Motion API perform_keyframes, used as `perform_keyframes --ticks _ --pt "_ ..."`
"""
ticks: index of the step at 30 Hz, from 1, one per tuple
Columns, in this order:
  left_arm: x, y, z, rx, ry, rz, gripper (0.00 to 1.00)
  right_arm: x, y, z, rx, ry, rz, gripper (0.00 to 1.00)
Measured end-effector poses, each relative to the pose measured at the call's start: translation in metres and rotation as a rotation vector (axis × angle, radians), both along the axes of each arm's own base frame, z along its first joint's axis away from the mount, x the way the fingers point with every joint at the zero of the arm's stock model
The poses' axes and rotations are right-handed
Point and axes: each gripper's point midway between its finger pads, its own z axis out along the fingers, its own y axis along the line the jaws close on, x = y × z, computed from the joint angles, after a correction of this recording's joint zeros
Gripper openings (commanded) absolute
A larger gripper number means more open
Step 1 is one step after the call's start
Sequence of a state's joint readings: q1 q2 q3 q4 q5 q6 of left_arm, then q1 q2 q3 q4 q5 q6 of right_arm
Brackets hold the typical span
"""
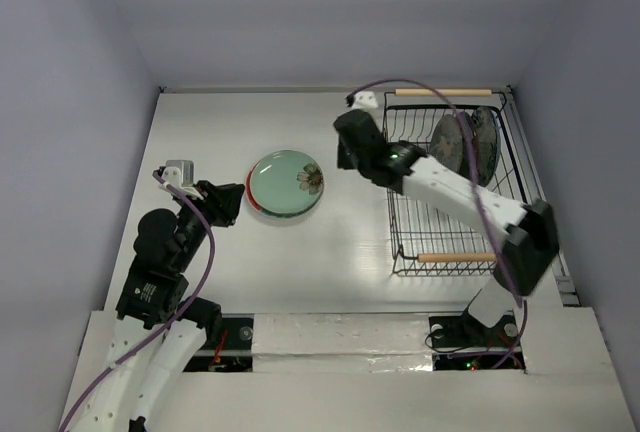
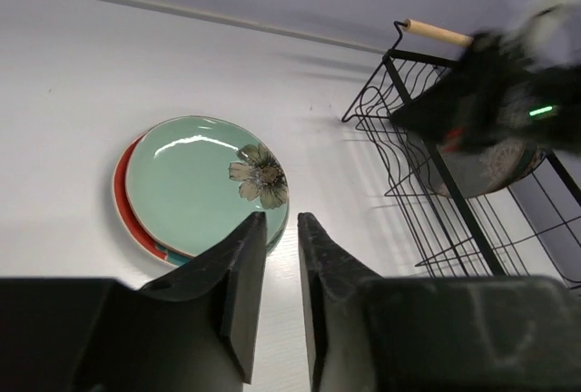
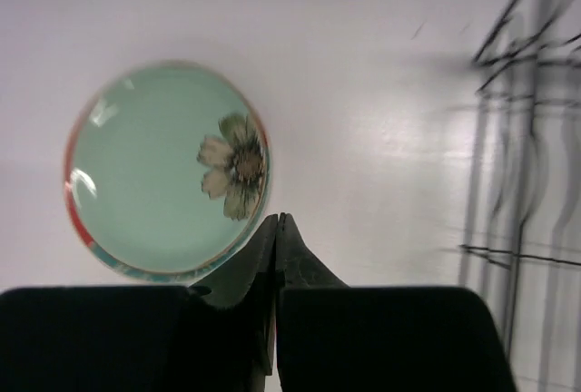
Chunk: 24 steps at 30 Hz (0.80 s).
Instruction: Unload the plates from the dish rack
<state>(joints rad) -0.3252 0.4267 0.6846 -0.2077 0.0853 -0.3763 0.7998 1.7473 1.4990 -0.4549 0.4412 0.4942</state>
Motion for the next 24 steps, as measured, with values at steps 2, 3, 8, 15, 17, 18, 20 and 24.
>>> perform_keyframes --ticks 2,3,8,15,17,18,20,24 --pt "0.000 0.000 0.000 0.000 0.000 0.001 0.05 -0.004 -0.027 0.056 0.022 -0.113 -0.043 0.00" --pt "0.000 0.000 0.000 0.000 -0.001 0.001 0.02 -0.007 -0.042 0.085 0.040 -0.170 -0.068 0.00" --pt "0.000 0.000 0.000 0.000 -0.001 0.001 0.00 -0.015 -0.166 0.171 0.050 -0.357 -0.339 0.32" --pt "0.000 0.000 0.000 0.001 0.001 0.003 0.23 -0.020 -0.270 0.118 -0.172 -0.228 -0.557 0.50" --pt "0.000 0.001 0.000 0.001 0.001 0.003 0.27 -0.017 -0.275 0.101 -0.216 -0.175 -0.556 0.49" --pt "0.000 0.001 0.000 0.001 0.001 0.003 0.27 -0.013 -0.276 0.093 -0.229 -0.150 -0.551 0.49" --pt "0.000 0.000 0.000 0.001 0.002 0.003 0.29 -0.007 -0.284 0.080 -0.248 -0.109 -0.552 0.49" --pt "0.000 0.000 0.000 0.001 0.002 0.003 0.30 0.005 -0.298 0.056 -0.278 -0.036 -0.558 0.47"
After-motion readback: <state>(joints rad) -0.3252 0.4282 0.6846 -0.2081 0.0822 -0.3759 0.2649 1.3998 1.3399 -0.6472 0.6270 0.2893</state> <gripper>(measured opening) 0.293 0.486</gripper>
